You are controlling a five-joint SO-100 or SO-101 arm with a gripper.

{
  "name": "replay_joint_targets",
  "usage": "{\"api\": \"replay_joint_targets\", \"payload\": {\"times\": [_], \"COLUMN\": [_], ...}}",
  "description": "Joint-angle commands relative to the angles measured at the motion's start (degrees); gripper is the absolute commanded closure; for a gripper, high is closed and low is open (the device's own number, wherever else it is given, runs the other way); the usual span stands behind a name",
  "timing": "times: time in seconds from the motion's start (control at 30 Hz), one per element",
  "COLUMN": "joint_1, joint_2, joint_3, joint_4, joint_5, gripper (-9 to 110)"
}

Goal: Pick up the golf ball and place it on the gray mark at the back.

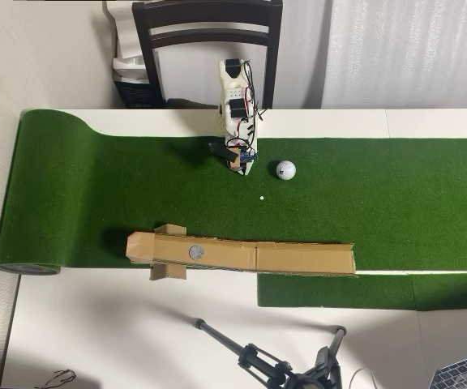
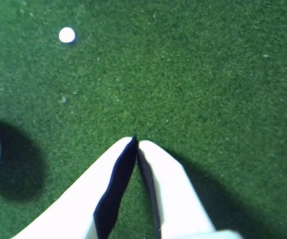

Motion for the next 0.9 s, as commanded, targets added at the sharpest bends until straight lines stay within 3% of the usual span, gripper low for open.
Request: {"api": "replay_joint_targets", "payload": {"times": [0.0,0.37,0.57,0.77,0.87], "joint_1": [0.70,0.62,0.18,0.53,0.79], "joint_2": [5.62,5.80,5.71,5.54,5.54], "joint_3": [4.39,4.13,-3.78,-7.21,-8.44], "joint_4": [-0.18,-0.88,-4.13,-3.25,-3.25], "joint_5": [-0.09,0.70,0.09,0.44,0.53], "gripper": [101,101,99,80,77]}}
